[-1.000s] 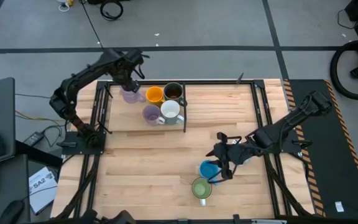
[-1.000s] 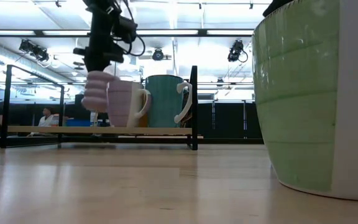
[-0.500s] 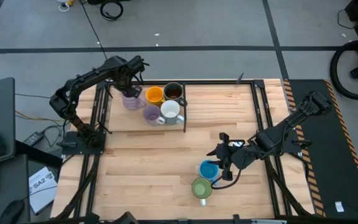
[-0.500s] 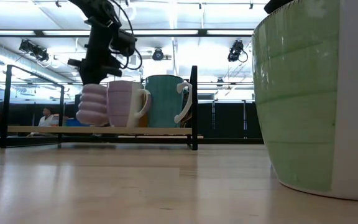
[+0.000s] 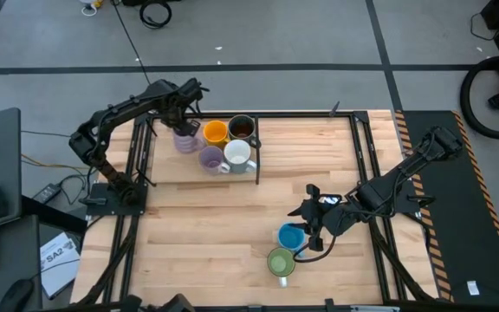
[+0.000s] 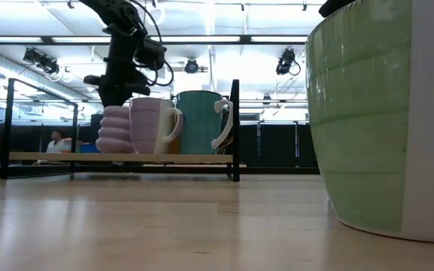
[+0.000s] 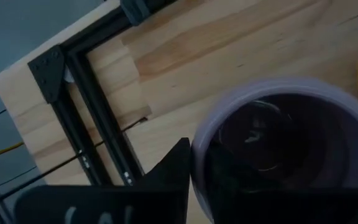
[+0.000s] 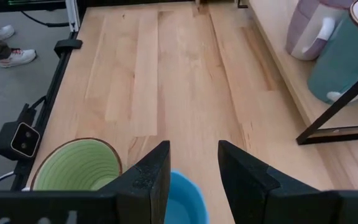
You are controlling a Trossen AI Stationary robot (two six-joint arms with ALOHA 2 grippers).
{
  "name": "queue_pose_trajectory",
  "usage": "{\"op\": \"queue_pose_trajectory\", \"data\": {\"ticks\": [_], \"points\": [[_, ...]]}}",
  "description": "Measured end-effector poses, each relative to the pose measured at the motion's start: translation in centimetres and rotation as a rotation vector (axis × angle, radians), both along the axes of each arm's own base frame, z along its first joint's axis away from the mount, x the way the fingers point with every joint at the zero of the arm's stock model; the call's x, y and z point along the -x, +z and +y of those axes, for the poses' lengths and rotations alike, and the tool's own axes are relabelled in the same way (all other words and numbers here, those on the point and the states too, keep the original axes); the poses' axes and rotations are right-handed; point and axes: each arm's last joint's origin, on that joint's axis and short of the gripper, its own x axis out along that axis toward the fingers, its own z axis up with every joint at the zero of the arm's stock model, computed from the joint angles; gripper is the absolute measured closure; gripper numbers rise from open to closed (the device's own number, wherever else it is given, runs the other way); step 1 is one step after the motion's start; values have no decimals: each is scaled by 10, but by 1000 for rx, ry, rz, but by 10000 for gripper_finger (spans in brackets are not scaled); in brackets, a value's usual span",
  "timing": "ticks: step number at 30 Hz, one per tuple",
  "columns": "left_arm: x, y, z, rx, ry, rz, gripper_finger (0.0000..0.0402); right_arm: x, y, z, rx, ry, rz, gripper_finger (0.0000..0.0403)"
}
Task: Place coffee mugs
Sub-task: Put the purple mug on the shelf
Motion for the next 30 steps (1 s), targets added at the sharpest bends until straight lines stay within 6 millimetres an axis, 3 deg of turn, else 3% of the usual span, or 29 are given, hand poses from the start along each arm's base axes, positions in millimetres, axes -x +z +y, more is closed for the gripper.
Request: {"op": "queue_pose_trajectory", "data": {"ticks": [6,23,30], "points": [[-2,1,2,-26,0,-23,338,0,0,0,-13,-11,-1,263],[-5,0,1,6,-11,-59,334,4,0,7,-16,16,0,263],[-6,0,1,0,-13,-65,293,8,0,12,3,4,-19,263]]}}
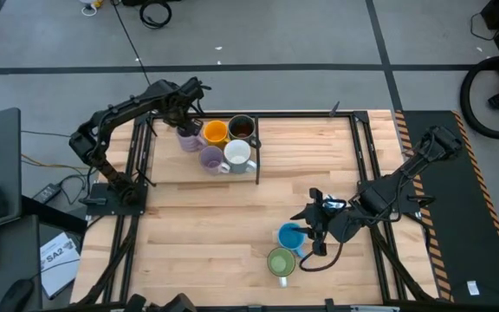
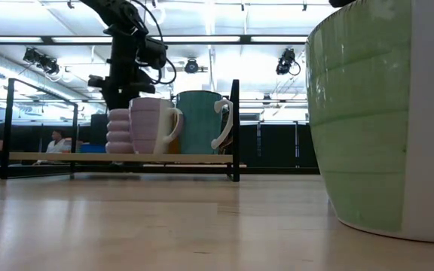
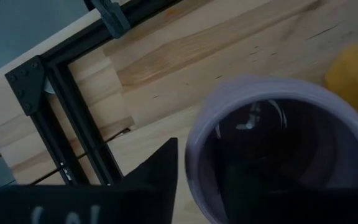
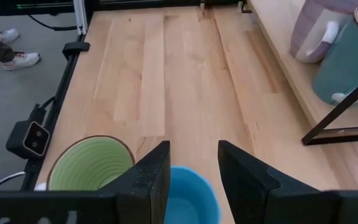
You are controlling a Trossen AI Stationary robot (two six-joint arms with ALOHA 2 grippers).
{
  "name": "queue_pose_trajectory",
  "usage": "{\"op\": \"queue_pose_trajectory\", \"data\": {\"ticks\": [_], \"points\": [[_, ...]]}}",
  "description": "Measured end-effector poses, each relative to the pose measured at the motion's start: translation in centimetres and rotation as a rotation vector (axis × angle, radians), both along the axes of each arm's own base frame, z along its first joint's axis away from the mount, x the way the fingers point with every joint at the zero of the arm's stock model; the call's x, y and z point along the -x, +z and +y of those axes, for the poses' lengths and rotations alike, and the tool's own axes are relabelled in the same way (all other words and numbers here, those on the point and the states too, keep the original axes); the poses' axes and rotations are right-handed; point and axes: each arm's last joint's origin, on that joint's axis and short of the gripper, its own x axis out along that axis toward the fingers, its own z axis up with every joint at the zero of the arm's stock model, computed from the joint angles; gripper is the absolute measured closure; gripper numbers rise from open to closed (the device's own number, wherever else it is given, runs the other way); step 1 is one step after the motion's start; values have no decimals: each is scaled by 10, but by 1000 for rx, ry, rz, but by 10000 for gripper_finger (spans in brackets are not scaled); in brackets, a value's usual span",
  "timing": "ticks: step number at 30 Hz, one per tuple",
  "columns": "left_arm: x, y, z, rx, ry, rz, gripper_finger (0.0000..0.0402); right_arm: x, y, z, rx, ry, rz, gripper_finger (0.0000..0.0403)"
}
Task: Place coffee mugs
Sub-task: Put the purple mug on the shelf, then put the patterned blue mug on the shelf
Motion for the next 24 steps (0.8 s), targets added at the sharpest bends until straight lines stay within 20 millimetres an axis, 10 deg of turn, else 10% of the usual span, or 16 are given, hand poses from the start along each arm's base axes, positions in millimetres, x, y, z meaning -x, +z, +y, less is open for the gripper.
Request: {"op": "queue_pose_trajectory", "data": {"ticks": [15,24], "points": [[-1,2,1,-20,-19,-13,228,9,1,12,-46,-26,-22,263],[-5,38,6,-83,-45,-68,228,12,1,15,-72,-29,-24,263]]}}
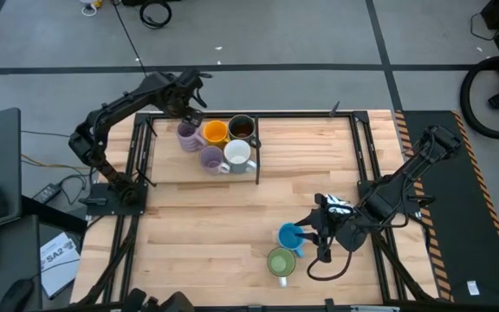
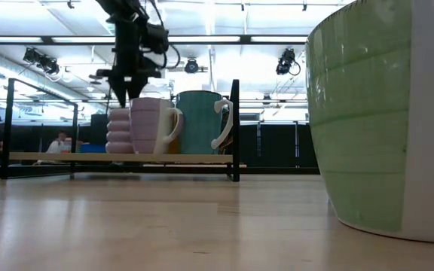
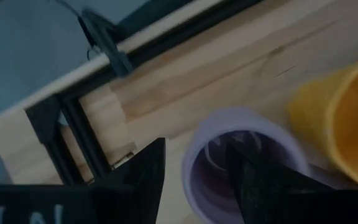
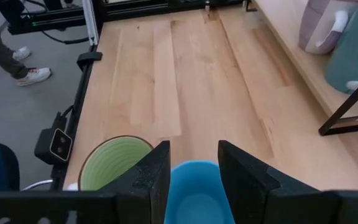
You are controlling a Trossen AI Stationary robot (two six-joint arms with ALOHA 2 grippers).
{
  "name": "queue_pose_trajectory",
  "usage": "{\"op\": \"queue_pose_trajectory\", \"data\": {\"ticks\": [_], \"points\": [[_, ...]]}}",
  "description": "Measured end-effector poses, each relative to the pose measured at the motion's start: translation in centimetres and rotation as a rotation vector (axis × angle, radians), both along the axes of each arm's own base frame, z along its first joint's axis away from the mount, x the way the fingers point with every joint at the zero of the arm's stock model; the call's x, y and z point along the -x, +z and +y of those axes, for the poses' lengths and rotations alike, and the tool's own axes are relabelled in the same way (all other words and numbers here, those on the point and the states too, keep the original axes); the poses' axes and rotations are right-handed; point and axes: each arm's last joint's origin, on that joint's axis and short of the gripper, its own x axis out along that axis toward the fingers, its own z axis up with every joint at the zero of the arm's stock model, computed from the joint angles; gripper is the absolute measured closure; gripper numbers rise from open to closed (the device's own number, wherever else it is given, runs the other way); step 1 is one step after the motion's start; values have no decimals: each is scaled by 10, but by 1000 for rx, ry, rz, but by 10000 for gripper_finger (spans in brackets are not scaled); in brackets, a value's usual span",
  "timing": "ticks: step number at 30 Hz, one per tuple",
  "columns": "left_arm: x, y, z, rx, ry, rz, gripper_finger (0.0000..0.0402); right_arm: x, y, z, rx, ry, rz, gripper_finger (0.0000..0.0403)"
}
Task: Place coffee mugs
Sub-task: Put the patterned blue mug on the shelf
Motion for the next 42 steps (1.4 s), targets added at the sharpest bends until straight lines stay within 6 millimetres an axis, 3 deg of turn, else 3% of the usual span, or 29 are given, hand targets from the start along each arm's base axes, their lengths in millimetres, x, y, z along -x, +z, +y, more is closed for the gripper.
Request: {"op": "queue_pose_trajectory", "data": {"ticks": [6,13,22,28,35,42], "points": [[-8,43,-12,-55,-82,-43,228,3,0,4,-37,-20,-6,263],[-37,72,-74,-136,-306,-163,228,16,-2,6,-142,-89,46,263],[-79,79,-176,-153,-667,-291,228,51,2,-6,-209,-203,145,263],[-94,85,-230,-174,-834,-430,228,77,5,-8,-282,-239,205,263],[-97,92,-272,-179,-955,-551,228,102,-2,-8,-387,-328,413,263],[-95,95,-293,-163,-998,-603,228,120,-6,-5,-457,-422,548,263]]}}
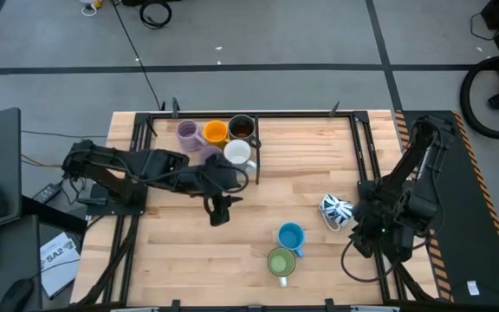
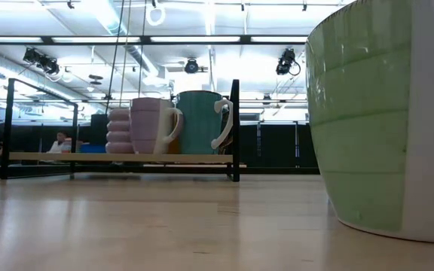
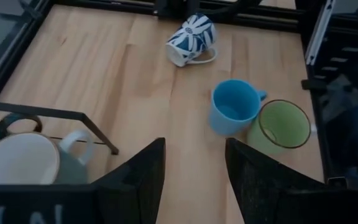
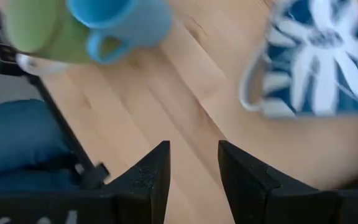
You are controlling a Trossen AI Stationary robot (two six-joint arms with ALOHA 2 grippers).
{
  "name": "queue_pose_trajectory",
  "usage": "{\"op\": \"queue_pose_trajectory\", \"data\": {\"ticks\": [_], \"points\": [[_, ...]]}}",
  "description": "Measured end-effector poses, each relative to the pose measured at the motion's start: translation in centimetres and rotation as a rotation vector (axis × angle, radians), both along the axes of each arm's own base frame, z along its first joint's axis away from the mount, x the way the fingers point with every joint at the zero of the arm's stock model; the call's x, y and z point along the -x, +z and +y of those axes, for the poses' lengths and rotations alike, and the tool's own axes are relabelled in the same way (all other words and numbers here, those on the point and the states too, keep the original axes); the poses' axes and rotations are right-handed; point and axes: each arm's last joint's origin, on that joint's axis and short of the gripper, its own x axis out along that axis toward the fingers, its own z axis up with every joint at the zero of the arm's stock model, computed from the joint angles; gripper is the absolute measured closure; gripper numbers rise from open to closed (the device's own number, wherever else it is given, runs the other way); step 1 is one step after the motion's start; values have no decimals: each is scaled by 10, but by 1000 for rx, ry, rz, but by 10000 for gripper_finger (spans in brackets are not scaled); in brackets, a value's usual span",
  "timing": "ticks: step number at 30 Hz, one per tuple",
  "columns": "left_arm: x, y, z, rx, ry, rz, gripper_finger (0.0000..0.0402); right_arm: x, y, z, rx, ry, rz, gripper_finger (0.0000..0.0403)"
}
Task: Place coffee mugs
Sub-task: Put the patterned blue mug on the shelf
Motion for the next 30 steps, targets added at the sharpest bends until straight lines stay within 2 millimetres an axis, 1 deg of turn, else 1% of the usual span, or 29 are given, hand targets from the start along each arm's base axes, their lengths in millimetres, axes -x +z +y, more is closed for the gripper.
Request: {"op": "queue_pose_trajectory", "data": {"ticks": [3,10,17,30], "points": [[1,0,-3,16,15,-4,228,7,-6,-1,-15,-41,70,263],[1,0,-4,25,34,-8,228,17,-36,-8,44,-121,129,263],[1,0,-4,23,38,-10,228,19,-56,-14,87,-149,123,263],[1,0,-4,48,59,-14,228,18,-79,-17,87,-159,46,263]]}}
